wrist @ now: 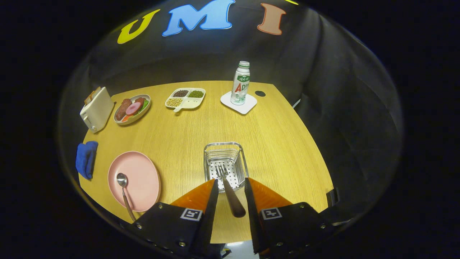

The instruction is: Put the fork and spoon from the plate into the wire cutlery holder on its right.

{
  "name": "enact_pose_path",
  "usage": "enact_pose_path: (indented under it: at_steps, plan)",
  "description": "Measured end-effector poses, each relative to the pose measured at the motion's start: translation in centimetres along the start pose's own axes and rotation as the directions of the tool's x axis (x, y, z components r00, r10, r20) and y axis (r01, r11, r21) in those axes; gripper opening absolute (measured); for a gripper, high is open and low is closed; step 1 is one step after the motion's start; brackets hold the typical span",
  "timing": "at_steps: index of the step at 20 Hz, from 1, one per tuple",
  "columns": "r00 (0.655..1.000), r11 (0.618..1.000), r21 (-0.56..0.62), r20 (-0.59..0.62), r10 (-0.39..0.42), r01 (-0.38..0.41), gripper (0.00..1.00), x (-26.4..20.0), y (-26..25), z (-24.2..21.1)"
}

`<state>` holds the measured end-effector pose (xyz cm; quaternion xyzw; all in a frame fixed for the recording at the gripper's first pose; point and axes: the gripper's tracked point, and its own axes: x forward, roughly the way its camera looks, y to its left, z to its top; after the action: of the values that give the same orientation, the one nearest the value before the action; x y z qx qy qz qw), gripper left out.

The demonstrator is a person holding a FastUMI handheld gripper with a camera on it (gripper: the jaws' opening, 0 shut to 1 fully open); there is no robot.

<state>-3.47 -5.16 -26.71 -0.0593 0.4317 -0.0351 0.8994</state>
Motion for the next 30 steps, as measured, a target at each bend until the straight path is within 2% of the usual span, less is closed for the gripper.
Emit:
enact_pose_path:
  at_steps: [13, 18, 24, 30]
  plan:
    - [0.999, 1.0, 0.002, 0.05, -0.006, 0.006, 0.45, -0.7, 0.5, 1.1]
    - [0.998, 1.0, -0.013, 0.067, 0.017, -0.016, 0.45, -0.8, 2.0, 1.7]
    - [0.994, 0.996, -0.037, 0.069, 0.083, -0.081, 0.45, -0.7, 5.9, 1.8]
    - [0.979, 0.972, -0.124, 0.027, 0.204, -0.199, 0.45, -0.5, 12.3, 0.7]
